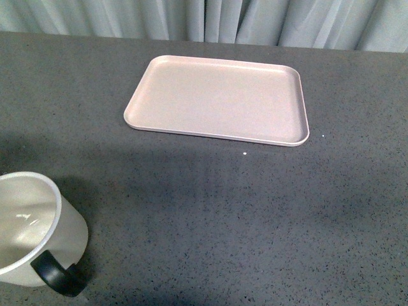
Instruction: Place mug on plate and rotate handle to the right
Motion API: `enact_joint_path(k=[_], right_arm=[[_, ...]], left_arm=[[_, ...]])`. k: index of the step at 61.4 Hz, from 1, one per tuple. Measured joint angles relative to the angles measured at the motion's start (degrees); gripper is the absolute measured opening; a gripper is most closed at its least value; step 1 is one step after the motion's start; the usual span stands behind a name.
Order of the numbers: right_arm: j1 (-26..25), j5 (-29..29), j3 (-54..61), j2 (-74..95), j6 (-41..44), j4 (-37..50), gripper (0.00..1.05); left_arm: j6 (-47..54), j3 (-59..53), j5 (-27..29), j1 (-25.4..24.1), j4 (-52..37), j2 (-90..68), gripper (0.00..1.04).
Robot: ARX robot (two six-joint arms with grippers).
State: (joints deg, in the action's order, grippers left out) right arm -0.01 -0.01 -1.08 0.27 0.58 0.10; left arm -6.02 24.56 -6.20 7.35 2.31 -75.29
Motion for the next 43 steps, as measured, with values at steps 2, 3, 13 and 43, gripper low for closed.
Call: enact_joint_path(k=[2,3,13,43], right_arm=[[0.0,0.0,0.0,0.0,0.0,0.0,0.96],[0.0,0.0,0.0,0.0,0.0,0.0,0.95],[0.0,0.0,0.0,0.0,0.0,0.0,0.95],[0.0,0.0,0.0,0.0,0.0,0.0,0.95]], left_arm=[[-0.6,0.9,0.3,1.1,0.4,0.0,0.02],[-1.0,1.5,0.4,1.6,0.7,0.0,0.02],[-3.1,8.2,2.3,5.2,2.0,-3.2,0.02],[-9.4,48.4,6.7,13.1,9.4,-33.7,0.02]])
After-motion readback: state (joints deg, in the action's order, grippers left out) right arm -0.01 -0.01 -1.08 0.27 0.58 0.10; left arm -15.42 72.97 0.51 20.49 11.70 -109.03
